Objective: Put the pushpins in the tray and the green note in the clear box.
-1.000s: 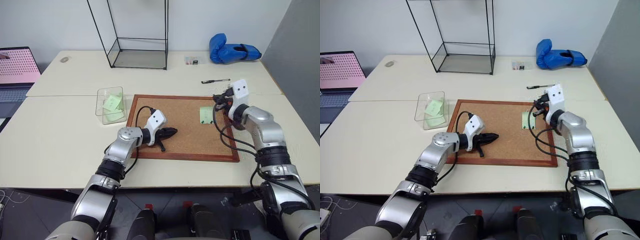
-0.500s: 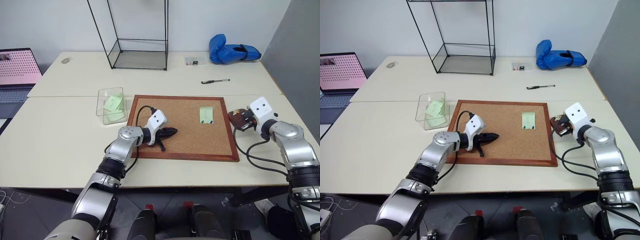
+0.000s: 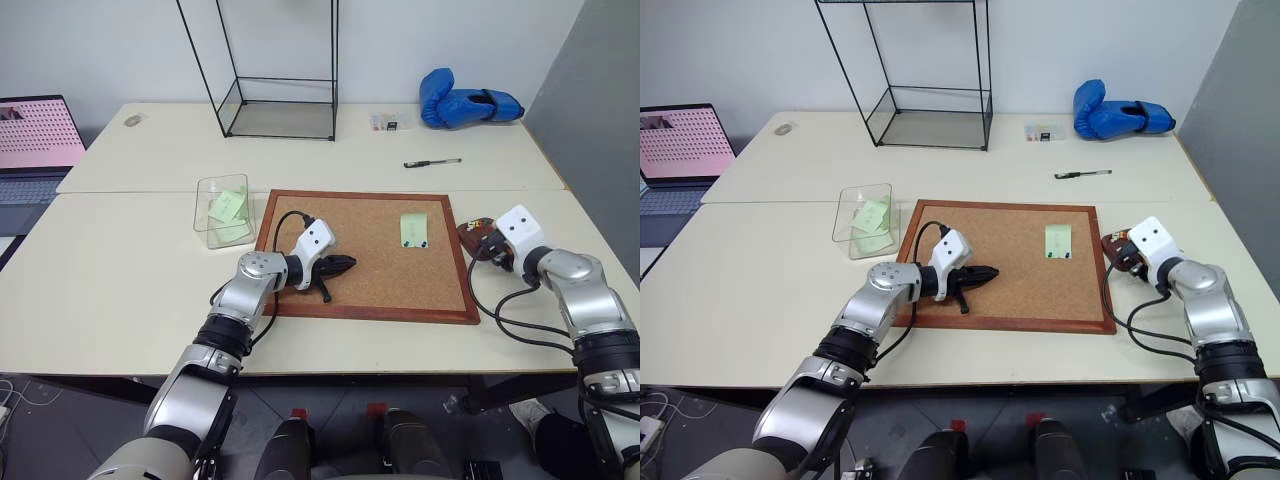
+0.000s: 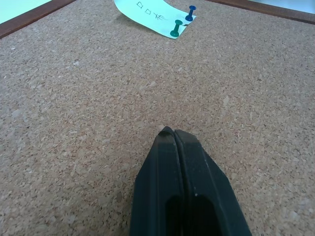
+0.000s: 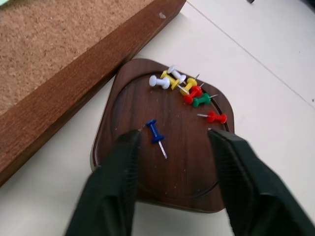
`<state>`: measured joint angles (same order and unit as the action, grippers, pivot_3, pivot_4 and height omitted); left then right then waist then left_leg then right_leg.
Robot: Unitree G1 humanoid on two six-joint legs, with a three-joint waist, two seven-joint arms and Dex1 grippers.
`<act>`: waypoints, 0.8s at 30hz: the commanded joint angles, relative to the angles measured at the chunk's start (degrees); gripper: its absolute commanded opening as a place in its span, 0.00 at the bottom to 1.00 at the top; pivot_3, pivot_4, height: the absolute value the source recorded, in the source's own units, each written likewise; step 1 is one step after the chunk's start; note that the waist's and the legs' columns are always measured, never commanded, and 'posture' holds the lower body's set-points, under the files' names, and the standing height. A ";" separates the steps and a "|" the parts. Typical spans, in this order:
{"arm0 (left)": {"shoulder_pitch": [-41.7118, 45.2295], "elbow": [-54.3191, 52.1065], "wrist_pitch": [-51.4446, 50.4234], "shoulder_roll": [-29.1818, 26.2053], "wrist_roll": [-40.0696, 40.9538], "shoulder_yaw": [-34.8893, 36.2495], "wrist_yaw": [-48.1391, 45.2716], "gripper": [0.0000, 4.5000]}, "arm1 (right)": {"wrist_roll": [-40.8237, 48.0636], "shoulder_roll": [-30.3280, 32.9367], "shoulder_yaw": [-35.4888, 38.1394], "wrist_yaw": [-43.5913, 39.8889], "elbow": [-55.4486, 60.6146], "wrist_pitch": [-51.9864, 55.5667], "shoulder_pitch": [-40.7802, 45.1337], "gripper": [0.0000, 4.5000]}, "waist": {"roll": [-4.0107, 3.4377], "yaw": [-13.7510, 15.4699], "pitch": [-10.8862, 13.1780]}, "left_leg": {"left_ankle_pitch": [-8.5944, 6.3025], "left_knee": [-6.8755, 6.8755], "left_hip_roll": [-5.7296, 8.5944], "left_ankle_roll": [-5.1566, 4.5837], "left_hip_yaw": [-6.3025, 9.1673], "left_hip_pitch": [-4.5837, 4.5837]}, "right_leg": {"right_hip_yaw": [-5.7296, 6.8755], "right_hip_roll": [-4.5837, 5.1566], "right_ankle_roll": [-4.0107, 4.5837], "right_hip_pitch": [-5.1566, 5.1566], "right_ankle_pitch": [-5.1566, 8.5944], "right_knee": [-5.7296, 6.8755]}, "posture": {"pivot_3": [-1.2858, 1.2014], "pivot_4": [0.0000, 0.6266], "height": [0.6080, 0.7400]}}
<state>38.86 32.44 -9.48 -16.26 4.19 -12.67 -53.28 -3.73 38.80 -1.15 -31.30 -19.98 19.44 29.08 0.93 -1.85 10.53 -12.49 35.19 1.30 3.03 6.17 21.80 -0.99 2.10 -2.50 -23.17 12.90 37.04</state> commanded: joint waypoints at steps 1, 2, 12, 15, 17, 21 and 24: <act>-1.44 3.23 -1.01 -0.26 -2.15 -1.51 -0.01 0.00 | 2.82 0.80 3.91 -0.61 4.72 0.68 0.84 0.75 | 0.00 0.00 0.00 | 0.00 0.00 0.00 0.00 0.00 0.00 | 0.00 0.00 0.00 0.00 0.00 0.00 | 0.52 0.24 1.00; -1.42 3.32 -0.92 -0.32 -2.15 -1.48 -0.05 0.00 | 4.38 0.45 4.67 -1.46 6.27 1.51 0.55 0.75 | 0.00 0.00 0.00 | 0.00 0.00 0.00 0.00 0.00 0.00 | 0.00 0.00 0.00 0.00 0.00 0.00 | 0.52 0.24 1.00; -0.94 4.10 -0.55 -0.59 -2.24 -1.54 -0.45 0.00 | 12.50 -8.53 4.39 -2.98 13.89 6.56 -1.98 0.75 | 0.04 -0.02 -0.03 | 0.00 0.02 -0.01 0.00 0.03 -0.01 | 0.02 -0.01 -0.01 0.02 -0.01 0.01 | 0.52 0.24 1.00; -1.01 4.06 -0.48 -0.64 -2.24 -1.53 -0.43 0.00 | 12.53 -11.10 3.84 -1.95 12.65 6.76 -1.39 0.75 | 0.03 -0.03 -0.04 | 0.00 0.02 -0.02 0.00 0.03 -0.02 | 0.02 -0.01 -0.01 0.02 -0.01 0.01 | 0.52 0.24 1.00; -1.17 3.83 -0.56 -0.72 -2.21 -1.51 -0.42 0.00 | 12.13 -12.13 3.84 -1.26 11.08 6.25 -0.90 0.75 | 0.03 -0.04 -0.04 | 0.00 0.01 -0.02 0.00 0.06 -0.02 | 0.04 -0.01 -0.01 0.02 -0.01 0.01 | 0.52 0.24 1.00; -1.55 3.37 -0.79 -1.01 -2.24 -1.52 -0.43 0.00 | 12.59 -14.22 3.62 -1.03 8.66 6.08 0.10 0.75 | 0.03 -0.05 -0.04 | 0.00 0.01 -0.01 0.00 0.04 -0.02 | 0.03 -0.01 -0.01 0.02 -0.01 0.01 | 0.52 0.24 1.00; -1.60 3.22 -0.92 -1.06 -2.25 -1.54 -0.37 0.00 | 12.18 -14.73 3.29 -0.88 7.66 5.55 0.38 0.75 | 0.02 -0.07 -0.04 | 0.00 0.01 -0.03 0.00 0.05 -0.02 | 0.04 -0.02 -0.01 0.01 -0.01 0.02 | 0.52 0.24 1.00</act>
<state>39.10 33.37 -8.36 -16.53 4.19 -12.73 -53.57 8.02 24.11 1.87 -32.39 -12.70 26.18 28.17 0.95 -1.92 10.48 -12.49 35.19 1.28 3.03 6.22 21.78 -0.95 2.08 -2.51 -23.15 12.89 37.06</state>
